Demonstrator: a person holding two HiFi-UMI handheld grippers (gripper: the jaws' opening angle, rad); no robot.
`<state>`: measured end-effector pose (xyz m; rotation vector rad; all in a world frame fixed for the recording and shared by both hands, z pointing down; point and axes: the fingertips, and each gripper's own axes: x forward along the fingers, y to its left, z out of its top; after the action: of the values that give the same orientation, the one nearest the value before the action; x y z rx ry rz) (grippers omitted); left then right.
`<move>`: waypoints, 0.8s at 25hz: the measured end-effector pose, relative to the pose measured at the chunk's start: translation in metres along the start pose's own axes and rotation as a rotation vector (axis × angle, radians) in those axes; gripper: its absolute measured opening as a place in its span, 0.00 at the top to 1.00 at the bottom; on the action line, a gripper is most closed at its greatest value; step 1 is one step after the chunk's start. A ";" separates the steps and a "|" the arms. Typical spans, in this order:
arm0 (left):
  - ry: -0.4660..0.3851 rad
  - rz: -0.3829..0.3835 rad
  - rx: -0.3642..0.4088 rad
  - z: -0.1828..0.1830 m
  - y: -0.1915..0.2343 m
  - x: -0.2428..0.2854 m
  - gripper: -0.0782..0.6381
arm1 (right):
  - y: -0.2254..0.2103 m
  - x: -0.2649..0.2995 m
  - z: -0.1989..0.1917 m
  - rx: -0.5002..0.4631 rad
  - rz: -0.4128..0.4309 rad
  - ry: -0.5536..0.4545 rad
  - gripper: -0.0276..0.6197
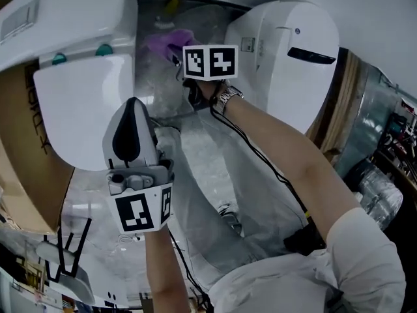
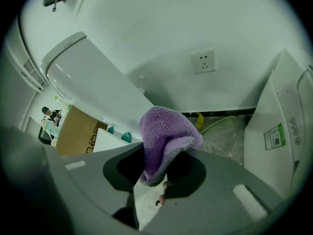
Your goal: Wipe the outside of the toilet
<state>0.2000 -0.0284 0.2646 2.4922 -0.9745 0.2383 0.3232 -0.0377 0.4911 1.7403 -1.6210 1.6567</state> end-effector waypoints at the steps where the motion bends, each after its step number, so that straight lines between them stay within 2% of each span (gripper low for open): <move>1: 0.004 -0.003 0.011 -0.003 -0.007 0.007 0.88 | -0.008 0.004 0.003 0.005 0.002 0.007 0.80; 4: -0.013 0.048 0.007 -0.008 -0.015 0.026 0.88 | -0.020 0.012 0.013 -0.002 0.037 0.043 0.80; 7: -0.074 0.143 -0.071 -0.006 -0.018 0.041 0.88 | -0.019 0.019 0.019 -0.068 0.097 0.096 0.80; 9: -0.108 0.172 -0.102 -0.004 -0.024 0.052 0.88 | -0.023 0.026 0.027 -0.089 0.113 0.118 0.80; 12: -0.114 0.173 -0.094 -0.010 -0.034 0.068 0.88 | -0.031 0.046 0.032 -0.093 0.129 0.136 0.80; 16: -0.068 0.157 -0.058 -0.031 -0.030 0.082 0.88 | -0.038 0.073 0.035 -0.111 0.131 0.138 0.80; 20: -0.072 0.182 -0.030 -0.023 -0.017 0.077 0.88 | -0.028 0.091 0.037 -0.097 0.152 0.144 0.80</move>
<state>0.2682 -0.0531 0.3030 2.4004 -1.2279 0.1898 0.3420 -0.1036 0.5666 1.4488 -1.7719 1.6957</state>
